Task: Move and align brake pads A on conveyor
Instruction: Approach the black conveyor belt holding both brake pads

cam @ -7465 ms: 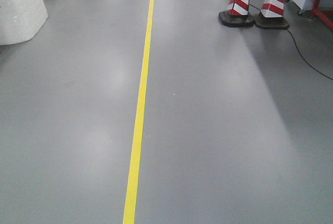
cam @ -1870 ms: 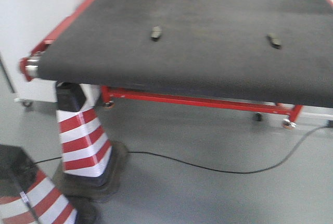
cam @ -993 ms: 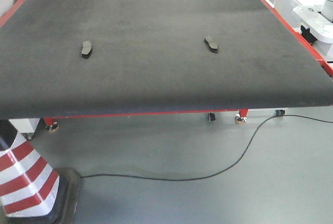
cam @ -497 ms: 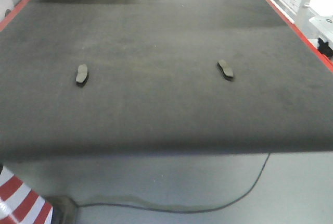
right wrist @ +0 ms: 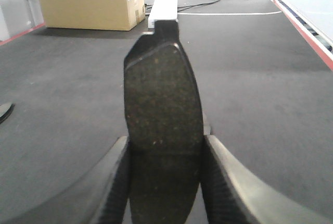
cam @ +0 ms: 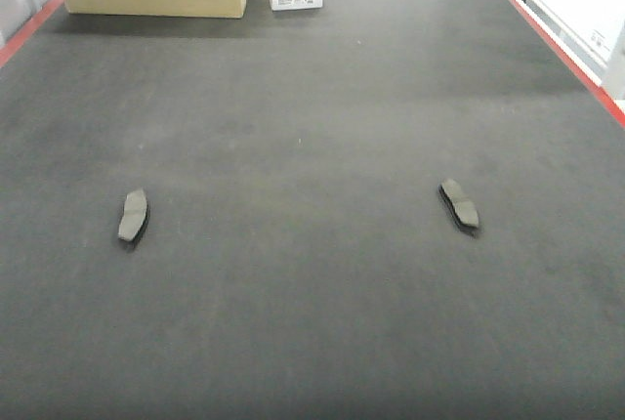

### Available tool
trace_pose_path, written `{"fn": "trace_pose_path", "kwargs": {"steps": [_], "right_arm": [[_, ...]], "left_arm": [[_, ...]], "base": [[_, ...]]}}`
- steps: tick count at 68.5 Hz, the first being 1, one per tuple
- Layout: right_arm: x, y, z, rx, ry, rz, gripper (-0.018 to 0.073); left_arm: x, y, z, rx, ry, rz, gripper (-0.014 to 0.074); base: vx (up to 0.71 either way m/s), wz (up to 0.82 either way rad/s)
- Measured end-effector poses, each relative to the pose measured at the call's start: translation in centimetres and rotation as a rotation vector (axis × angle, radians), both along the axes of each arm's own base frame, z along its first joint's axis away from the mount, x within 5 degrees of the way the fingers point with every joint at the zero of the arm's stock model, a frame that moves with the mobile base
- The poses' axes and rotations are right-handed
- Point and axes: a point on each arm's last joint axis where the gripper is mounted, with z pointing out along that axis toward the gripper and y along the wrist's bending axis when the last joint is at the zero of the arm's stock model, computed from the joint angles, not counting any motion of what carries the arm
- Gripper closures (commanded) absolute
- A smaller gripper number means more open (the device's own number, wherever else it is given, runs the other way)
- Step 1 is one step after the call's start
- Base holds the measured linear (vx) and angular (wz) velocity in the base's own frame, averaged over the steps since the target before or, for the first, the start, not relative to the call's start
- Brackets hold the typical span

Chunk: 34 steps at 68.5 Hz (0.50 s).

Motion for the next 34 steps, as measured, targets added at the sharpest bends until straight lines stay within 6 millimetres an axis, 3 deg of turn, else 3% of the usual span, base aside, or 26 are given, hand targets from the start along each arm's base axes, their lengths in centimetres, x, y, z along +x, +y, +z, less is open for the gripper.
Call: {"fn": "trace_pose_path", "kwargs": {"steps": [34], "right_arm": [[0.00, 0.00, 0.00, 0.000, 0.000, 0.000, 0.0566]], "left_arm": [[0.00, 0.00, 0.00, 0.000, 0.000, 0.000, 0.0603]], "base": [[0.25, 0.04]]}}
